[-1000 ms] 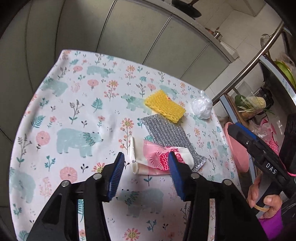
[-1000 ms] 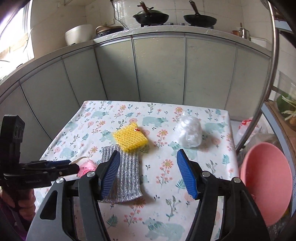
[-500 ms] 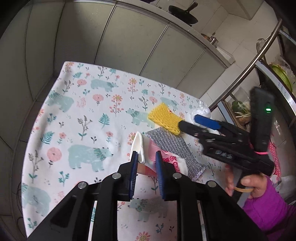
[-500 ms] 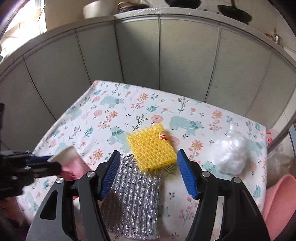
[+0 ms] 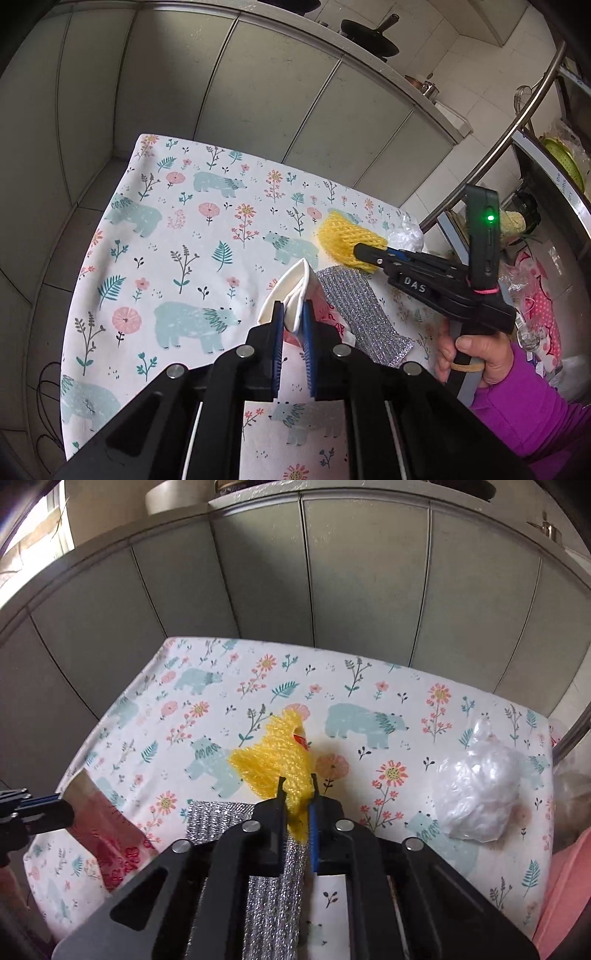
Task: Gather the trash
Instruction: 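Grasp the pink-white wrapper with the left tool while the right tool grasps the yellow foam net, then carry the wrapper and yellow net with both tools over the pink bucket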
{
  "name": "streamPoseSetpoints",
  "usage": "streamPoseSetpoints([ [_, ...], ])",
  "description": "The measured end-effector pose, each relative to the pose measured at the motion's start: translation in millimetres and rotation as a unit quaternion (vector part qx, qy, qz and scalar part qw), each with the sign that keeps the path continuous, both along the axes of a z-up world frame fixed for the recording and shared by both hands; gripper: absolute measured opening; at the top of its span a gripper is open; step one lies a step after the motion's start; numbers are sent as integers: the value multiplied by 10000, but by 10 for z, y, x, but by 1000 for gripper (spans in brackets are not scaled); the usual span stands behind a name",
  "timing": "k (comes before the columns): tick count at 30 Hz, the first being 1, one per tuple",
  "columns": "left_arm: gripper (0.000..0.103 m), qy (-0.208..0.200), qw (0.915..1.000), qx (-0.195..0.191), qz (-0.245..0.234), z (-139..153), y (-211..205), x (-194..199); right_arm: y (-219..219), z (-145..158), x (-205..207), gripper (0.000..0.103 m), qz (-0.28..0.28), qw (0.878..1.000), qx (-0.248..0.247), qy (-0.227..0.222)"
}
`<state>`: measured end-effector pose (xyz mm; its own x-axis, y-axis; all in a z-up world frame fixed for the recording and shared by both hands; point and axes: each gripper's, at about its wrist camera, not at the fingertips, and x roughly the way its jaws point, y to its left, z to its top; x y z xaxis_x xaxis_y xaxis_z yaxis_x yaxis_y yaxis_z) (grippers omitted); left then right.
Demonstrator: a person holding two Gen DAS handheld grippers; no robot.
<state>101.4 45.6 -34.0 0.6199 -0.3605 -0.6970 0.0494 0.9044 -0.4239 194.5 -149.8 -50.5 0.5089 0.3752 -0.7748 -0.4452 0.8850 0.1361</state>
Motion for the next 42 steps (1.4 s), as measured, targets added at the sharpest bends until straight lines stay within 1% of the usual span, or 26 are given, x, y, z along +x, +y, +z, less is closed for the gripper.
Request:
streamPoseSetpoints([
  [8,9,-180,9998,60,90,187,-42,-94,-344,403,-376,9,-250,9977,575,-267],
  [13,9,-322,9993,165,49,346,-152,-132,-629,546,-597,9,-515,9951,745,-393],
  [19,9,-603,9977,239,-203,599,-437,-98,-1102,702,-847,9,-1064,9889,840,-614],
  [25,9,-926,9930,292,-672,857,-941,-13,-1695,789,-1018,9,-1734,9782,811,-806],
  [28,9,-1031,9896,302,-953,951,-1259,41,-2027,807,-1107,9,-2123,9703,748,-882],
  [30,9,-1108,9864,372,-1152,1000,-1498,82,-2184,788,-1132,9,-2317,9660,716,-894],
  [34,9,-1245,9794,512,-1502,1050,-1903,150,-2513,743,-1228,9,-2705,9561,688,-892],
  [42,9,-1413,9640,655,-2157,1035,-2647,294,-2881,596,-1273,9,-3128,9445,589,-808],
])
